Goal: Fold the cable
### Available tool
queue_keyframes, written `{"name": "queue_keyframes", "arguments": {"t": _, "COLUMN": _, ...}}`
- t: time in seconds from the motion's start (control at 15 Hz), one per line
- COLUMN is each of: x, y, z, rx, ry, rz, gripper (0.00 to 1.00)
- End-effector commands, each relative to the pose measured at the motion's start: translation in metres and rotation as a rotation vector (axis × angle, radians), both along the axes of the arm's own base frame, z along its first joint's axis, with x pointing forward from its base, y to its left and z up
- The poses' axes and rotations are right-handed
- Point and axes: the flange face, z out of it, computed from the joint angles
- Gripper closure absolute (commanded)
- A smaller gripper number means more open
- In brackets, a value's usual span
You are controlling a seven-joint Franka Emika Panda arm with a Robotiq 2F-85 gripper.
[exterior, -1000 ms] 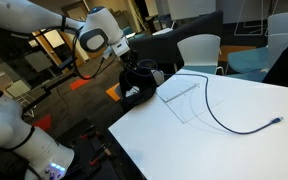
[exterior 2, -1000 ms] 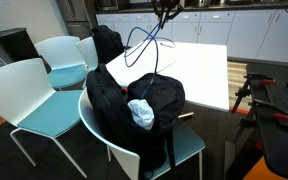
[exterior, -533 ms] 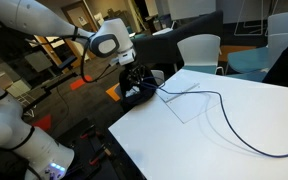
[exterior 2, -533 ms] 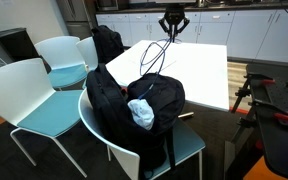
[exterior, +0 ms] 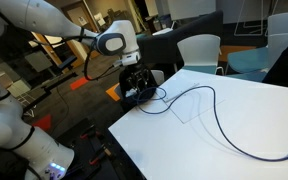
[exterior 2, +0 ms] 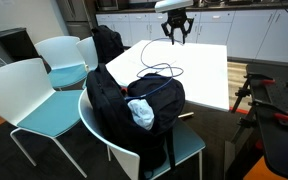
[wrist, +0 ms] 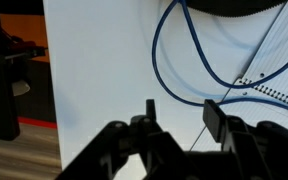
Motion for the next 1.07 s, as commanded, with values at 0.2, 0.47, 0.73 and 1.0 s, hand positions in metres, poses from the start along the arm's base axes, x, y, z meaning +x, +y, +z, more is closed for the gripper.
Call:
{"name": "queue_keyframes", "arguments": {"t": 0.2, "x": 0.009, "y": -0.070, "z": 0.052, "rx": -0.032, "ry": -0.169, "rz": -0.143, "gripper": 0.00}}
{"name": "queue_keyframes", "arguments": {"t": 0.47, "x": 0.024, "y": -0.145, "z": 0.057, "rx": -0.044, "ry": -0.273, "rz": -0.341, "gripper": 0.00}}
{"name": "queue_keyframes", "arguments": {"t": 0.73, "x": 0.044, "y": -0.196, "z": 0.031, "rx": -0.062, "ry": -0.397, "rz": -0.523, "gripper": 0.00}}
{"name": "queue_keyframes", "arguments": {"t": 1.0, "x": 0.064, "y": -0.226, "z": -0.012, "rx": -0.082, "ry": -0.506, "rz": -0.694, "gripper": 0.00}}
